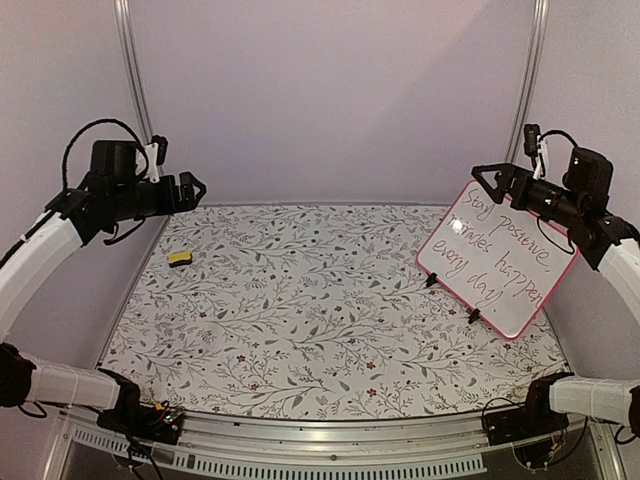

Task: Erase the whiteboard
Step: Move the whiteboard to the center of the board.

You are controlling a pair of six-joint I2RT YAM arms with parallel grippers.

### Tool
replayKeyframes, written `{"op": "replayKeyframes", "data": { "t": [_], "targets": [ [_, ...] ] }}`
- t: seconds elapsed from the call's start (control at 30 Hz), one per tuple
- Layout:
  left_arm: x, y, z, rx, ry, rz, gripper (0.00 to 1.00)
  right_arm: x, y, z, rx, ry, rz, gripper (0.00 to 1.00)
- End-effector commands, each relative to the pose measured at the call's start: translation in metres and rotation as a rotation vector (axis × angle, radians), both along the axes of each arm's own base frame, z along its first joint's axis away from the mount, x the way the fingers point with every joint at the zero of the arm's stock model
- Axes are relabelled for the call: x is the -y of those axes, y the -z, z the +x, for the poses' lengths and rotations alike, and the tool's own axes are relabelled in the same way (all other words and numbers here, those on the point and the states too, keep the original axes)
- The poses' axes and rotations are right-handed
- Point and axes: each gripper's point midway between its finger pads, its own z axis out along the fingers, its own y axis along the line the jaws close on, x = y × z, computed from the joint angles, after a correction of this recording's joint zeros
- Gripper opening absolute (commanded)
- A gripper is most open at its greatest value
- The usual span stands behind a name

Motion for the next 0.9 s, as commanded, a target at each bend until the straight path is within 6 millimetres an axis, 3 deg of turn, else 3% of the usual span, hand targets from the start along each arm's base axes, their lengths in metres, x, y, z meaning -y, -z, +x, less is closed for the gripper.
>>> {"op": "replayKeyframes", "data": {
  "t": [0.0,0.43,0.63,0.87],
  "targets": [
    [0.003,0.01,-0.006,-0.026,0.011,0.005,1.0,-0.004,0.0,0.003,-0.025,-0.017,0.016,0.99],
    [0.008,0.033,-0.009,-0.084,0.028,-0.008,1.0,-0.003,0.02,0.013,-0.107,0.014,0.002,0.99],
    [0.023,0.044,-0.009,-0.114,0.074,-0.005,1.0,-0.004,0.032,0.018,-0.145,0.028,-0.011,0.99],
    [0.058,0.059,-0.007,-0.143,0.161,0.008,1.0,-0.007,0.04,0.02,-0.174,0.034,-0.026,0.99]
  ]
}}
